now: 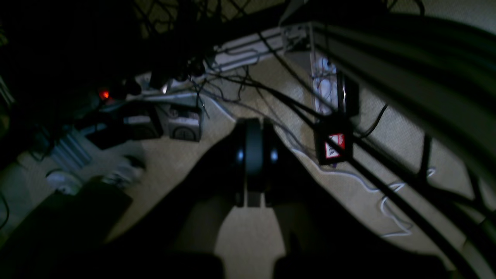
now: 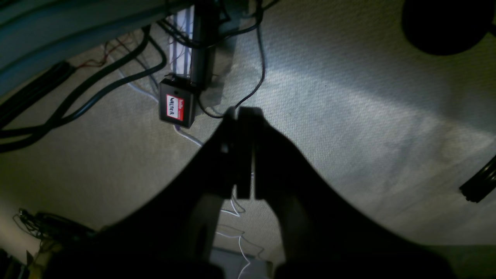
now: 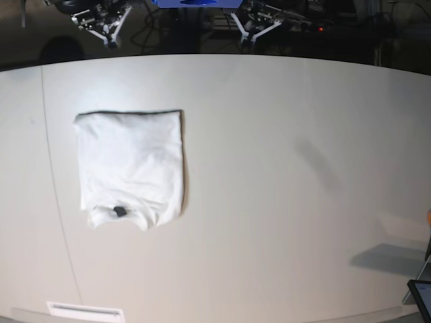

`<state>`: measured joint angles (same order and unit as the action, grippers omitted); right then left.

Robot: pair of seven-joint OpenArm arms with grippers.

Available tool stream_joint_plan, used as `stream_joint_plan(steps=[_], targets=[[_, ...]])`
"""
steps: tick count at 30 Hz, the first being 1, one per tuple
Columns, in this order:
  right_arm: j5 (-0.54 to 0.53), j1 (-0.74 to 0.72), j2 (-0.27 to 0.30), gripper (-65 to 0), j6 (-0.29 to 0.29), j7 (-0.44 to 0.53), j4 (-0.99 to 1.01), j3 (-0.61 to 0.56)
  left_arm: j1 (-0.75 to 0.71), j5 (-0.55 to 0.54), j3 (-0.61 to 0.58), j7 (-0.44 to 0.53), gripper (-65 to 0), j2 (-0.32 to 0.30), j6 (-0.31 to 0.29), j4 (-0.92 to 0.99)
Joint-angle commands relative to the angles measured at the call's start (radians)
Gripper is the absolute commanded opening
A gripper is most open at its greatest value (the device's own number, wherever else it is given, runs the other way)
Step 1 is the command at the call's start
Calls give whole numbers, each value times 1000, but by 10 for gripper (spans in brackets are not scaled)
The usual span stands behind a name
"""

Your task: Fold the T-shirt properly

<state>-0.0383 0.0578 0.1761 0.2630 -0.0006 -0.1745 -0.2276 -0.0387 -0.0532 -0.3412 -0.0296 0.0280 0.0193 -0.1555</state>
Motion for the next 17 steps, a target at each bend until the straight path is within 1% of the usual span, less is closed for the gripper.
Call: stream_joint_plan(steps=[1, 12, 17], targets=[[-1, -6, 10, -641, 2, 7, -7, 0, 3, 3, 0, 4, -650, 5, -3, -5], [1, 0, 17, -640, 2, 0, 2, 0, 0, -7, 1, 1, -650, 8, -3, -5], [1, -3, 17, -640, 2, 0, 2, 0, 0, -1, 0, 3, -650, 23, -3, -5]])
